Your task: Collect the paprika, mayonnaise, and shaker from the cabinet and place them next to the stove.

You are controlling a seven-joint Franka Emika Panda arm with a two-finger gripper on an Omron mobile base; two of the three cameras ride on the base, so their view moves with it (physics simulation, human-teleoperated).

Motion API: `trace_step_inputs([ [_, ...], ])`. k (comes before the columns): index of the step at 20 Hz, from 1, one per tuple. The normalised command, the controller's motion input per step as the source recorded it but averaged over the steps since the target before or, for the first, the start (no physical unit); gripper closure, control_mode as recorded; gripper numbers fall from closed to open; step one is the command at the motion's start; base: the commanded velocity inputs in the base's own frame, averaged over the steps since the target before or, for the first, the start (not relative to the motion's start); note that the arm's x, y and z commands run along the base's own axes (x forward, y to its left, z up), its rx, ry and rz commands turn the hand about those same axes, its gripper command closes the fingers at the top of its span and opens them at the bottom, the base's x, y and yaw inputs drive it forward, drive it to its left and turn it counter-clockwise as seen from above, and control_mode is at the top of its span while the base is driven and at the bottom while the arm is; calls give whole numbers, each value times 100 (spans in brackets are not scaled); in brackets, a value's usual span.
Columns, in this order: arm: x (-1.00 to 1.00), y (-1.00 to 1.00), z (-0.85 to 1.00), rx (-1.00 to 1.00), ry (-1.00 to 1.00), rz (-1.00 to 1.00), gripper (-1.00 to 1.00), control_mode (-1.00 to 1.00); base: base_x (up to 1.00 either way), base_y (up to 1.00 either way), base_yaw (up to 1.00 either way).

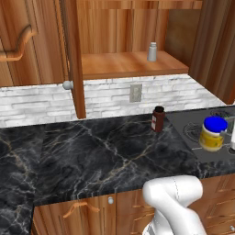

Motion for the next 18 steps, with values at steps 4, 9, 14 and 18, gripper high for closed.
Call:
trace_step_inputs([
  [4,62,-11,-42,2,-2,16,100,-100,0,0,0],
  [9,58,-14,-32,2,-2,15,100,-100,0,0,0],
  [14,57,-16,-30,0,0,11,100,-100,0,0,0],
  [18,56,-9,-36,0,0,8,100,-100,0,0,0],
])
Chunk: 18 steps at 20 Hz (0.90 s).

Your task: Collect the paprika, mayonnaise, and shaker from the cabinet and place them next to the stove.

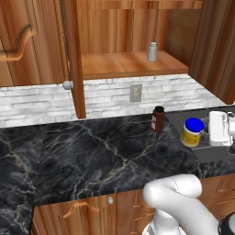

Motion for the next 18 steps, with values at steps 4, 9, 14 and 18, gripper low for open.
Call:
trace_step_inputs([
  [4,61,-3,-35,0,0,6,100,-100,0,0,0],
  [9,68,0,-33,1,3,1,100,-100,0,0,0],
  [14,65,-2,-35,0,2,2,100,-100,0,0,0],
  [18,55,-9,-37,0,0,5,100,-100,0,0,0],
])
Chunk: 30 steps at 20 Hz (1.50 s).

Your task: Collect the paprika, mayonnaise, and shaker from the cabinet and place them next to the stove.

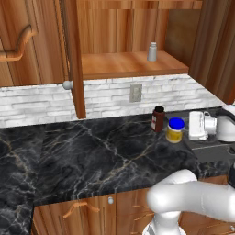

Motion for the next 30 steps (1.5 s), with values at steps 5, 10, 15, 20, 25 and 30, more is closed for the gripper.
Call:
trace_step_inputs([
  [5,41,-16,-35,1,0,5,100,-100,0,0,0],
  [10,29,-10,-23,1,3,1,100,-100,0,0,0],
  [15,30,-1,-17,1,9,0,100,-100,0,0,0],
  [20,23,0,-27,0,5,0,100,-100,0,0,0],
  [25,12,-1,-29,0,1,0,100,-100,0,0,0],
  [30,11,-2,-32,0,0,0,100,-100,0,0,0],
])
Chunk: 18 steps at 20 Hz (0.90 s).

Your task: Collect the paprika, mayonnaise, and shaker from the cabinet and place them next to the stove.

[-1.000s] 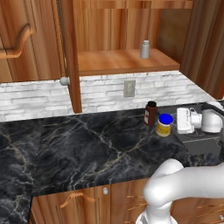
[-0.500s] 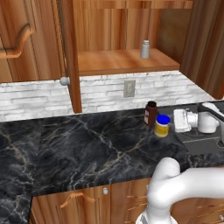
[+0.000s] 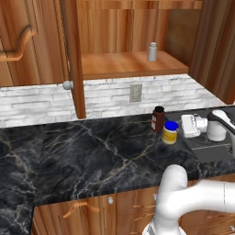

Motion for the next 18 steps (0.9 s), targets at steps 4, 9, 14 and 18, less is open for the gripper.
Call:
trace_step_inputs([
  [4,1,0,-31,0,0,0,-100,-100,0,0,0],
  [9,-4,-4,-2,0,0,0,-100,-100,0,0,0],
  [14,-22,-7,11,0,-1,0,-100,-100,0,0,0],
  [18,-40,-7,22,0,-4,0,-100,-100,0,0,0],
])
